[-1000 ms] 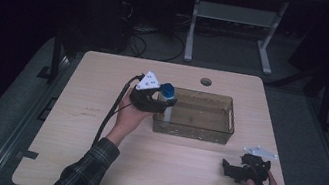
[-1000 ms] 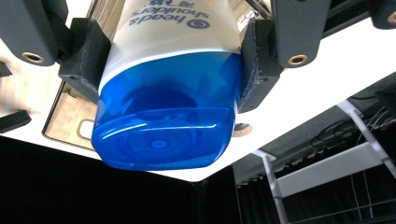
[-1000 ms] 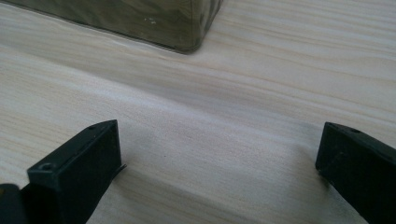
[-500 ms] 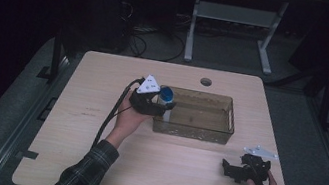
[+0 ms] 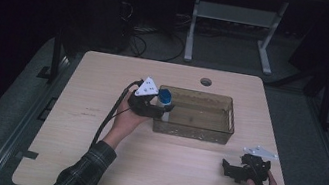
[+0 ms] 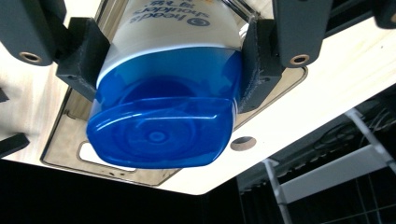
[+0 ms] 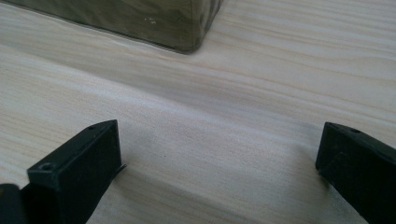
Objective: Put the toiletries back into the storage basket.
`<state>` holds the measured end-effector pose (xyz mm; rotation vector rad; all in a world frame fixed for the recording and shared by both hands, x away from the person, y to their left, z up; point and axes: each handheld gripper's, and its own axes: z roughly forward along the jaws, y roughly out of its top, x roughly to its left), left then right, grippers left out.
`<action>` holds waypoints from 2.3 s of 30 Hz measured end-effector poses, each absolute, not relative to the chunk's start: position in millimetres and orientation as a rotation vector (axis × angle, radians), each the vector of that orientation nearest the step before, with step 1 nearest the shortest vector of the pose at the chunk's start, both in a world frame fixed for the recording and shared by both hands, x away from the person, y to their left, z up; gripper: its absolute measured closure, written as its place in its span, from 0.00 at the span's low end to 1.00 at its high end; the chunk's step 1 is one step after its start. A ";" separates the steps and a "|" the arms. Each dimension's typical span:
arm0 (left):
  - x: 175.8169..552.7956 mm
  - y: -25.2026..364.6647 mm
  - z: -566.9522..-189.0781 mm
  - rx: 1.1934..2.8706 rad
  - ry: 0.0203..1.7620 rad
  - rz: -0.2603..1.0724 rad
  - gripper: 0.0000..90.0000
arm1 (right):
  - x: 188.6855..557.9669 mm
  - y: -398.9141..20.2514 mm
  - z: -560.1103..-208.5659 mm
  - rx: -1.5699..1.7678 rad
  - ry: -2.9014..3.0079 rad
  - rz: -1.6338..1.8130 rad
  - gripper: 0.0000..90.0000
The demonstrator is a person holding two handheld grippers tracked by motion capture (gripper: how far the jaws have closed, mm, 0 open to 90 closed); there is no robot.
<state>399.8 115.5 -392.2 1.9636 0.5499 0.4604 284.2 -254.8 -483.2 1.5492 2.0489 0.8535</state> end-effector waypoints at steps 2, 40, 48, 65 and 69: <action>400.0 115.1 -393.3 1.966 0.550 0.451 0.34 | 284.2 -254.8 -483.2 1.548 2.049 0.854 0.00; 355.7 169.7 -382.1 2.039 0.633 0.359 0.15 | 284.2 -254.8 -483.2 1.548 2.049 0.854 0.00; 335.7 184.3 -387.0 2.066 0.640 0.393 0.16 | 284.2 -254.8 -483.2 1.549 2.049 0.853 0.00; 309.1 213.0 -407.9 2.119 0.672 0.406 0.16 | 284.2 -254.8 -483.3 1.549 2.049 0.853 0.00; 303.1 219.6 -415.8 2.132 0.693 0.409 0.16 | 284.2 -254.9 -483.3 1.548 2.049 0.853 0.00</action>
